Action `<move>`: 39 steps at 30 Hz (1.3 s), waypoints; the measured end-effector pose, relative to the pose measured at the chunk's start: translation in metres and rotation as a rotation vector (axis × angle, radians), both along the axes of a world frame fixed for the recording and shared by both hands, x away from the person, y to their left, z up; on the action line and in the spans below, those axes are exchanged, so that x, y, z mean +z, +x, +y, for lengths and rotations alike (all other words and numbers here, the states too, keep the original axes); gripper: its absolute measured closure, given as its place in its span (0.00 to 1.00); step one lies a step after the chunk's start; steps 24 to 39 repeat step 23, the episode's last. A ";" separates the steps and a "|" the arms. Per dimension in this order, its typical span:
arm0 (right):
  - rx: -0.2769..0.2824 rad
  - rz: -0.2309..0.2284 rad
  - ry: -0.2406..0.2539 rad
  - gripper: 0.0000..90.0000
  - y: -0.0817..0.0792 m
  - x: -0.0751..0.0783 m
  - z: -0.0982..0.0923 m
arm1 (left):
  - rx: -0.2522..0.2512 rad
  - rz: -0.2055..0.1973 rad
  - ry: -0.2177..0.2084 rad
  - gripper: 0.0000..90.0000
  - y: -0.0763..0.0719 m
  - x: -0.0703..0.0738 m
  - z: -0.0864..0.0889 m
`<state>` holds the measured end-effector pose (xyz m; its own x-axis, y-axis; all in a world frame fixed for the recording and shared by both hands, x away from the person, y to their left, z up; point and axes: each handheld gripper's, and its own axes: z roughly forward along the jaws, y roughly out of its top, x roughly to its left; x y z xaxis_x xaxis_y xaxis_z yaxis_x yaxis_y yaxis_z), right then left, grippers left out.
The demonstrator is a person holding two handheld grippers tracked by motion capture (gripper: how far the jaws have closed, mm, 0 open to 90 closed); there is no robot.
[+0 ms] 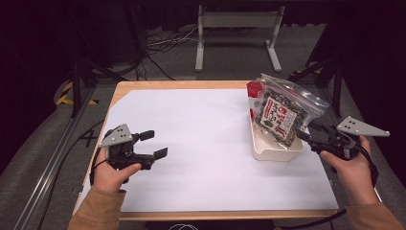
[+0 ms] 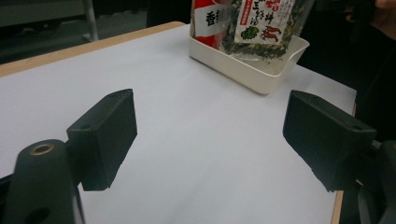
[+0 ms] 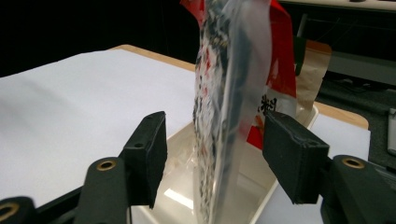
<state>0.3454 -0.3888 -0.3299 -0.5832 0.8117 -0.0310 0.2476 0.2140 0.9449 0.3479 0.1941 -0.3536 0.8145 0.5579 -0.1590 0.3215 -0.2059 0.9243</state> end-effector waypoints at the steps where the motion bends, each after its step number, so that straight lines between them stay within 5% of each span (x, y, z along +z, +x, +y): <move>1: 0.001 0.008 -0.007 0.43 -0.004 -0.001 0.000 | 0.003 -0.002 0.003 0.20 0.000 -0.001 0.002; 14: 0.090 0.018 0.006 0.40 -0.040 -0.030 0.014 | 0.027 -0.001 0.028 0.19 -0.011 -0.018 0.015; 22: 0.162 0.028 0.014 0.39 -0.045 -0.059 0.032 | 0.037 -0.003 0.041 0.18 -0.015 -0.024 0.018; 39: 0.162 0.028 0.014 0.39 -0.045 -0.059 0.032 | 0.037 -0.003 0.041 0.18 -0.015 -0.024 0.018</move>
